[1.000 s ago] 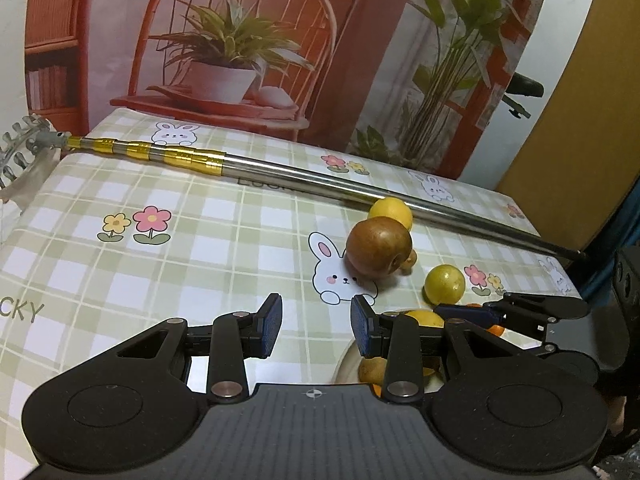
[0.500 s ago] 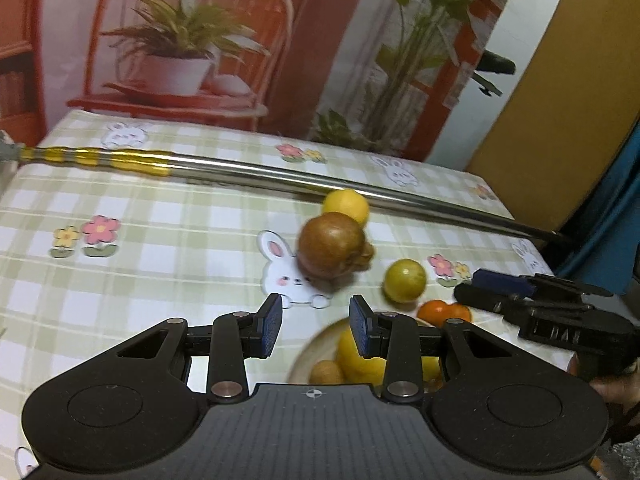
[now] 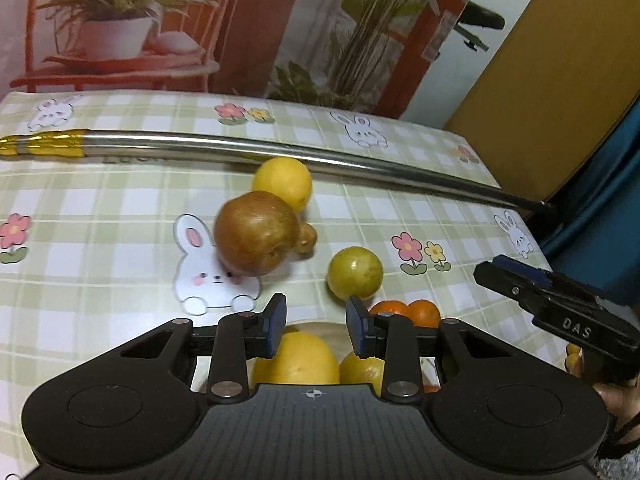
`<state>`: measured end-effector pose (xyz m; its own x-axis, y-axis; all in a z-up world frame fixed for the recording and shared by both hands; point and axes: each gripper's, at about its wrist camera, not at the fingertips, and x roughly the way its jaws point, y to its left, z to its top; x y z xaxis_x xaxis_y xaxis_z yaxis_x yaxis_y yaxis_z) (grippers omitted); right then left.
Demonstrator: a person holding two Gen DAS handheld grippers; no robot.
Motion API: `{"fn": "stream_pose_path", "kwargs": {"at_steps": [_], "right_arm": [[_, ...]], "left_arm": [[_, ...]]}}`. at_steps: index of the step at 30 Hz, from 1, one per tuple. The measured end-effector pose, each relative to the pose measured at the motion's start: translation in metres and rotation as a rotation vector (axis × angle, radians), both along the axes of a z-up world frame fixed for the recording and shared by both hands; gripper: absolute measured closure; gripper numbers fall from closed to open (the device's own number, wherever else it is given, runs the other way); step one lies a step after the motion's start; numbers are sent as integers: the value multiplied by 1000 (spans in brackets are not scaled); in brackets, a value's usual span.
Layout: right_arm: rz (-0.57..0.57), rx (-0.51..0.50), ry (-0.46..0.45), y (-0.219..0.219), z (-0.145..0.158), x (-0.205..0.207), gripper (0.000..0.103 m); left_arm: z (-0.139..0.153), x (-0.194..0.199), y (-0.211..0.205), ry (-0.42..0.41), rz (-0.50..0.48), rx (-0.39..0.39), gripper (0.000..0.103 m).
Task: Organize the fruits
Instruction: 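Close the left gripper on the small brown kiwi beside the red apple while right moves toward a tangerine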
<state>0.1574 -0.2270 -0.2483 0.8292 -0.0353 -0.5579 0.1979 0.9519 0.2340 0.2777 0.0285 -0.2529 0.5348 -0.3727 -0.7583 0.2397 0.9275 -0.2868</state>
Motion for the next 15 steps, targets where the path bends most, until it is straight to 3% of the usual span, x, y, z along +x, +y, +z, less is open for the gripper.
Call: {"fn": "stream_pose_path", "kwargs": {"at_steps": [15], "right_arm": [[-53, 101, -10, -35, -26, -11, 62]], "left_arm": [[-29, 56, -31, 141, 59, -55, 68]]}}
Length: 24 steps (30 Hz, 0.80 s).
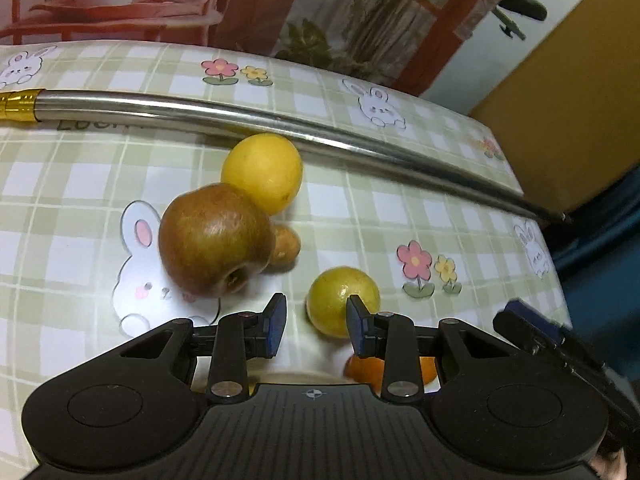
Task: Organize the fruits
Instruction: 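Close the left gripper on the small brown kiwi beside the red apple while right moves toward a tangerine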
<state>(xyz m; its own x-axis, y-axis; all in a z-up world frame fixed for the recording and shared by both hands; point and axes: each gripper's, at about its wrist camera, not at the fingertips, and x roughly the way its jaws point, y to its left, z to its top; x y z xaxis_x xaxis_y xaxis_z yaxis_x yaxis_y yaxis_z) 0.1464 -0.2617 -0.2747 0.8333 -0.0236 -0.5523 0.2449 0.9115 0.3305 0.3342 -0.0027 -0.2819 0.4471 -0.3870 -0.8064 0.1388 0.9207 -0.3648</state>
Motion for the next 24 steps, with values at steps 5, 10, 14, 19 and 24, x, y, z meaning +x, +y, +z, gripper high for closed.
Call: {"fn": "stream_pose_path", "kwargs": {"at_steps": [5, 10, 14, 19, 24], "right_arm": [[-14, 33, -18, -10, -2, -2, 62], [-16, 39, -20, -12, -2, -2, 62], [-17, 51, -28, -13, -2, -2, 62], [-10, 54, -26, -11, -2, -1, 62], [-4, 61, -27, -10, -1, 0, 62]], "left_arm": [[1, 5, -4, -7, 22, -1, 68], [2, 8, 7, 6, 69, -9, 70], [6, 8, 16, -10, 100, -3, 71], [16, 10, 25, -44, 121, -6, 71], [25, 12, 33, -80, 142, 2, 71]]}}
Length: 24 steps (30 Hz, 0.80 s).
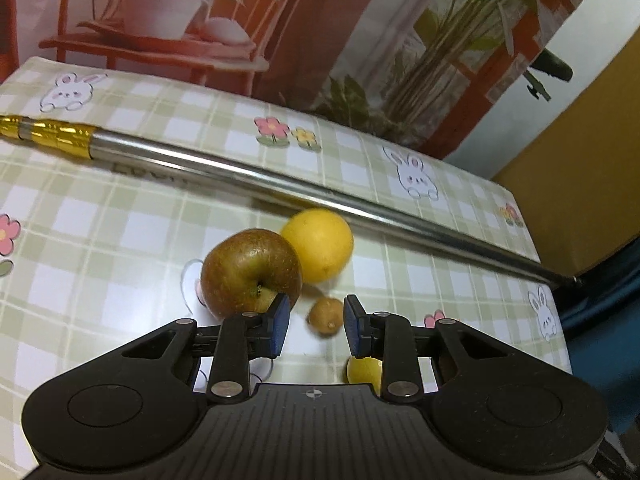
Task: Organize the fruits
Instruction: 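Close the left gripper on the small brown kiwi beside the red apple while right moves toward a tangerine, then lift the kiwi with the left gripper while right grasps a small tangerine beside the plate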
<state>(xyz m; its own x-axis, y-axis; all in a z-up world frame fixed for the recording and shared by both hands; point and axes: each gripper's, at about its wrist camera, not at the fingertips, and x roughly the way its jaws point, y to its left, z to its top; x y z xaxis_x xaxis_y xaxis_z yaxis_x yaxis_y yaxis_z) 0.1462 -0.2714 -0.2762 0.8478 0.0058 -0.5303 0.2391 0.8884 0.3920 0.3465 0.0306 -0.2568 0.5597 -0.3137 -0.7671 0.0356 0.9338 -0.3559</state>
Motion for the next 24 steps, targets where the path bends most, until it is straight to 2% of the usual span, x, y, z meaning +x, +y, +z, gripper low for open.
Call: {"fn": "stream_pose_path", "kwargs": {"at_steps": [12, 16, 21, 24], "right_arm": [[2, 7, 1, 1, 0, 0, 62], [0, 7, 1, 1, 0, 1, 62], [5, 5, -2, 3, 2, 0, 62], [3, 1, -3, 3, 3, 0, 62]], "left_arm": [[14, 13, 17, -79, 81, 80, 71], [15, 16, 19, -106, 101, 84, 71], [18, 12, 14, -121, 78, 74, 71], [23, 3, 2, -145, 9, 88, 71]]}}
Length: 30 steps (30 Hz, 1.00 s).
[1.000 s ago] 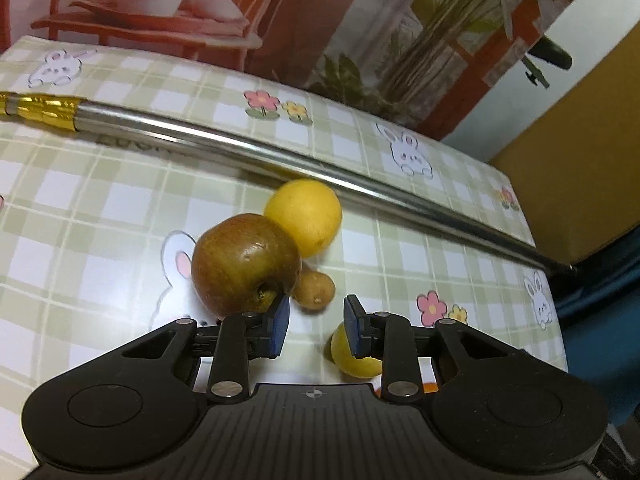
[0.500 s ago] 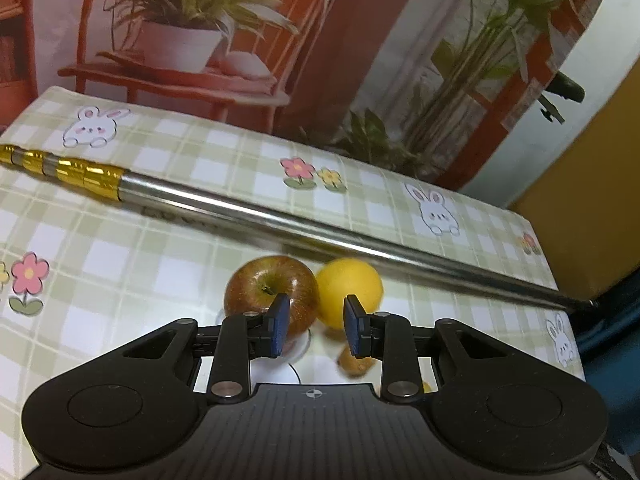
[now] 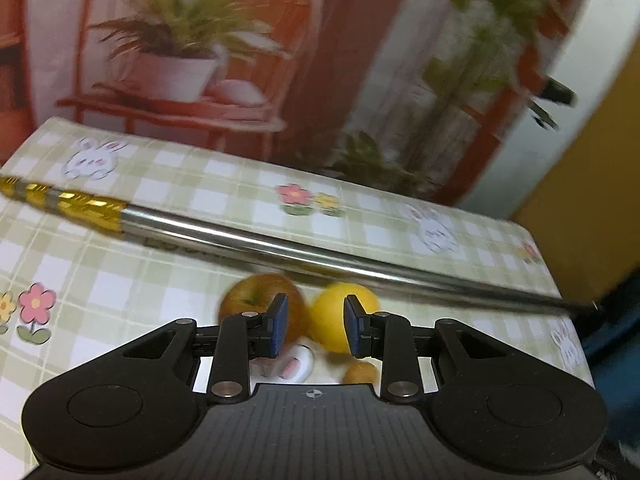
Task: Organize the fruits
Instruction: 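Lift the kiwi with the left gripper while right grasps a small tangerine beside the plate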
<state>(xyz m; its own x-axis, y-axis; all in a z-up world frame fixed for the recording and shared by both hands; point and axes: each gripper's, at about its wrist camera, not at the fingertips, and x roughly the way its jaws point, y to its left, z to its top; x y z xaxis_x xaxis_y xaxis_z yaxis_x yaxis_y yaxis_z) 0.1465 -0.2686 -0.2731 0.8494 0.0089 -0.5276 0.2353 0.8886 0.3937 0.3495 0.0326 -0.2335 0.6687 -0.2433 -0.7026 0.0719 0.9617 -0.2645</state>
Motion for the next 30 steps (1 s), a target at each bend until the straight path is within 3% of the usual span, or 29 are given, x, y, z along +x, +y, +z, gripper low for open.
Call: {"fn": "stream_pose_path", "kwargs": {"at_steps": [4, 12, 22, 24, 30], "right_arm": [[1, -2, 1, -1, 0, 1, 62], [11, -15, -4, -2, 7, 2, 62], [-12, 8, 7, -10, -1, -3, 62], [-12, 10, 9, -10, -1, -3, 62], [-4, 19, 22, -8, -5, -3, 62]], "left_arm": [[-5, -5, -21, 47, -107, 28, 71], [-49, 15, -27, 193, -74, -38, 70], [-66, 26, -31, 208, -72, -43, 64], [-66, 27, -36, 210, -73, -47, 75], [-59, 18, -34, 190, -80, -50, 76]]}}
